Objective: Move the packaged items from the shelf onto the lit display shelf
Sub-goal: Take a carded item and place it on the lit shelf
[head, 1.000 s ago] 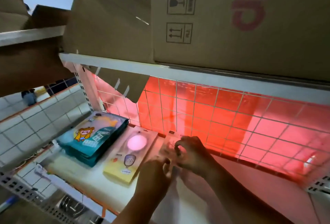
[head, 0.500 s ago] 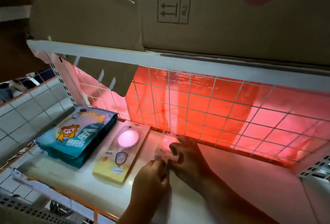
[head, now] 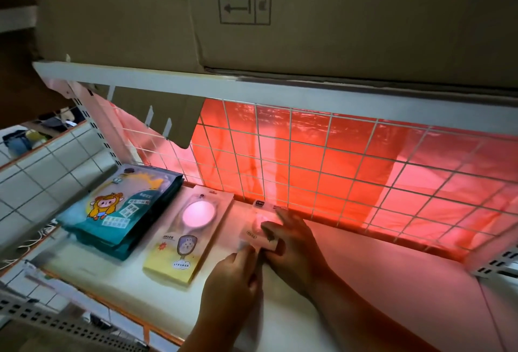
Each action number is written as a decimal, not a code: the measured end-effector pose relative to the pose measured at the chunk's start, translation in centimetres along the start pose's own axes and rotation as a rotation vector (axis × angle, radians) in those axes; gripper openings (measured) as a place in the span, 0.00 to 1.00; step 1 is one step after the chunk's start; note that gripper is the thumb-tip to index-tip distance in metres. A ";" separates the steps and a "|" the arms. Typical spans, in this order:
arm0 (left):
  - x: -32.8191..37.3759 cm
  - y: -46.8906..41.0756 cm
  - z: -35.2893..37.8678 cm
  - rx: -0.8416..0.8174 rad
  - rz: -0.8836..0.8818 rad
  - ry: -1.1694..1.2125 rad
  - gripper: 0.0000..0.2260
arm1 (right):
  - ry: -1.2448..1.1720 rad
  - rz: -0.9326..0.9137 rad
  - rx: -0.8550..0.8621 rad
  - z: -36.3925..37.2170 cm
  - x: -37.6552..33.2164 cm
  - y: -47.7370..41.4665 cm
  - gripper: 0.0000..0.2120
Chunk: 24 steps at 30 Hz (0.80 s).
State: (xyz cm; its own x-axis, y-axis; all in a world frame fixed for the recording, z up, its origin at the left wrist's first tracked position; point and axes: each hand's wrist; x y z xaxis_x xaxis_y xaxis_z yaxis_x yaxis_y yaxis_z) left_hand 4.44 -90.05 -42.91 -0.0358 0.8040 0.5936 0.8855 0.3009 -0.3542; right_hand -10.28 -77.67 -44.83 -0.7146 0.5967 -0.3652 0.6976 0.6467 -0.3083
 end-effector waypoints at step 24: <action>0.5 0.7 -0.3 -0.044 -0.091 0.059 0.16 | -0.011 0.004 -0.012 -0.7 -0.4 0.4 0.34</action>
State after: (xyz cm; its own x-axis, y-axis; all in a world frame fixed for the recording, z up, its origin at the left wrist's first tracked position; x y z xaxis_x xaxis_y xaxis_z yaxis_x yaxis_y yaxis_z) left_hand 5.20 -89.57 -42.64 -0.0912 0.7426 0.6635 0.8993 0.3475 -0.2654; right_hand -9.79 -77.29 -44.18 -0.7109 0.5941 -0.3764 0.6999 0.6499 -0.2963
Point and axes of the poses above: each hand's wrist, its own y-axis away from the middle knuckle, its own z-axis out of the palm, x = y × z, and after that the axes turned 12 degrees about y, right-handed
